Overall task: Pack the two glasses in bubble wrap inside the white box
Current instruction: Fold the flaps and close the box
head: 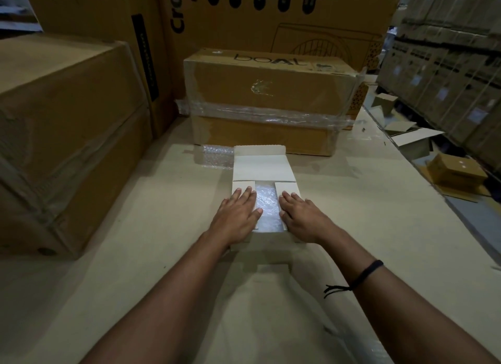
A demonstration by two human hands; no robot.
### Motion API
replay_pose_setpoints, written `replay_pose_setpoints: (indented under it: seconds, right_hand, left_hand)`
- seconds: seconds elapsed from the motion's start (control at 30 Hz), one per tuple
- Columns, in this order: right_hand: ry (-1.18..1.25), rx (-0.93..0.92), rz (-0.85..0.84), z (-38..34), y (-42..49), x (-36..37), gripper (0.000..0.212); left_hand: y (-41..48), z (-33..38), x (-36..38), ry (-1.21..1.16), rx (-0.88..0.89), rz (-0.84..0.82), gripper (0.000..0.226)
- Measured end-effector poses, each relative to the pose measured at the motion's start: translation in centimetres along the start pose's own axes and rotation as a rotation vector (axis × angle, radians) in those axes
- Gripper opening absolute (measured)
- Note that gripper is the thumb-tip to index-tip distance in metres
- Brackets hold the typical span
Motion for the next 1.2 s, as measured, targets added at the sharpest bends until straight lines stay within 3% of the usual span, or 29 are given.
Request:
replay_pose_setpoints:
  seconds: [0.17, 0.37, 0.43, 0.53, 0.67, 0.73, 0.87, 1.07, 1.2]
  right_hand:
    - [-0.011, -0.003, 0.066, -1.1, -3.3, 0.9, 0.055]
    - [0.068, -0.046, 0.110, -0.8, -3.1, 1.2, 0.055]
    - [0.230, -0.022, 0.240, 0.1, -2.0, 0.3, 0.053]
    - [0.542, 0.205, 0.353, 2.9, 1.1, -0.9, 0.039]
    - [1.109, 0.443, 0.140, 4.6, 6.0, -1.7, 0.049]
    - [1.271, 0.554, 0.005, 5.8, 8.0, -1.2, 0.050]
    - [1.366, 0.555, -0.064, 6.4, 9.8, -2.7, 0.033]
    - [1.294, 0.390, 0.236, 6.6, 8.9, -10.7, 0.061]
    - [1.174, 0.347, 0.332, 6.3, 6.6, -13.6, 0.048]
  left_hand:
    - [-1.5, -1.1, -0.1, -0.008, 0.004, 0.076, 0.058]
    - [-1.8, -1.6, 0.4, 0.013, 0.003, 0.044, 0.059]
    - [-1.7, -1.7, 0.5, -0.002, 0.008, 0.059, 0.059]
    - [-1.7, -2.0, 0.7, -0.028, 0.013, 0.070, 0.059]
    - [-1.8, -2.1, 0.7, -0.036, 0.016, 0.073, 0.058]
    - [-1.9, -2.1, 0.6, -0.044, 0.012, 0.071, 0.058]
    - [-1.9, -2.1, 0.7, -0.061, 0.001, 0.070, 0.058]
    - [-2.0, -1.9, 0.5, -0.091, 0.012, 0.086, 0.058]
    - [-2.1, -1.8, 0.4, -0.157, 0.025, 0.110, 0.058]
Point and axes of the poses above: each hand's wrist, its own y-axis towards the middle knuckle, its own x-axis out of the palm, z = x × y, the point moved 4 cm from there along y, towards the middle knuckle, and after that the axes turned 12 degrees about -y, right-handed, at the moved point
